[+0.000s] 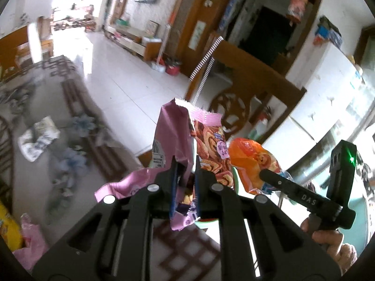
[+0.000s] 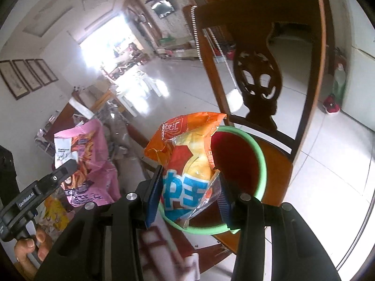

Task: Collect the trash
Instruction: 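Carry both bags to the red bin and open both tools to drop them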

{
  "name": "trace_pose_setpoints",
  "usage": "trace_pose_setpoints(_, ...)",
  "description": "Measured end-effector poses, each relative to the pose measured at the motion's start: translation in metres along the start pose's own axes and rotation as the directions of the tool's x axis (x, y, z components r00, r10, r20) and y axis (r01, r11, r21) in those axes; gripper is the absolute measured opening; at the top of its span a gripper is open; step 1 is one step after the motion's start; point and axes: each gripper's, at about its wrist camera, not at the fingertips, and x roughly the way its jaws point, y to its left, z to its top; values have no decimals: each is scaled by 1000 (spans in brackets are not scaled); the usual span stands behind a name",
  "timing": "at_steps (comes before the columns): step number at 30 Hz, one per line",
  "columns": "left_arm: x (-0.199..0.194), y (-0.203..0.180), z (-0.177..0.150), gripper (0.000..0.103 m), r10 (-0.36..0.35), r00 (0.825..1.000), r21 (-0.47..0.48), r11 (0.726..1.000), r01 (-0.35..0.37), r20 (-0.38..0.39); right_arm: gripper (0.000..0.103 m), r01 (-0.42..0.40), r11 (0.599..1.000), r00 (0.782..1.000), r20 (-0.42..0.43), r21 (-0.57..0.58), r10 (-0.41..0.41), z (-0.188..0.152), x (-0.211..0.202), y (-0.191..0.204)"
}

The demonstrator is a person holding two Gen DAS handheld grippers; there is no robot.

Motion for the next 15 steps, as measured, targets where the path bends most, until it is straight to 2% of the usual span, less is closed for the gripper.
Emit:
trace_pose_setpoints(1,3,-4,0,27,5,1000,15,1000,-5,-3,49,7,1000,1000,1,10,-7,1,3,-4)
trace_pose_setpoints(2,6,-7,0,49,15,1000,31,999,-15,-4,53,13,1000,1000,6,25,-13,1,3,-7)
trace_pose_setpoints(4,3,-9,-3,65,26,999,41,999,-27,32,57,4,998,1000,7,56,-4,-1,4,-12)
trace_pose_setpoints(6,1,-6,-7,65,29,999,34,999,-30,41,61,8,997,1000,5,71,-8,-2,5,-16)
trace_pose_setpoints(9,-7,5,-11,65,50,998,-1,999,-50,31,61,3,998,1000,-6,69,-3,-1,10,-11)
trace_pose_setpoints(12,-28,22,-19,65,62,997,-68,996,-59,39,61,-14,999,1000,-2,41,14,1,13,-1)
trace_pose_setpoints(15,-54,38,-31,65,108,993,-103,989,-103,48,61,-46,999,999,3,-4,46,4,7,20)
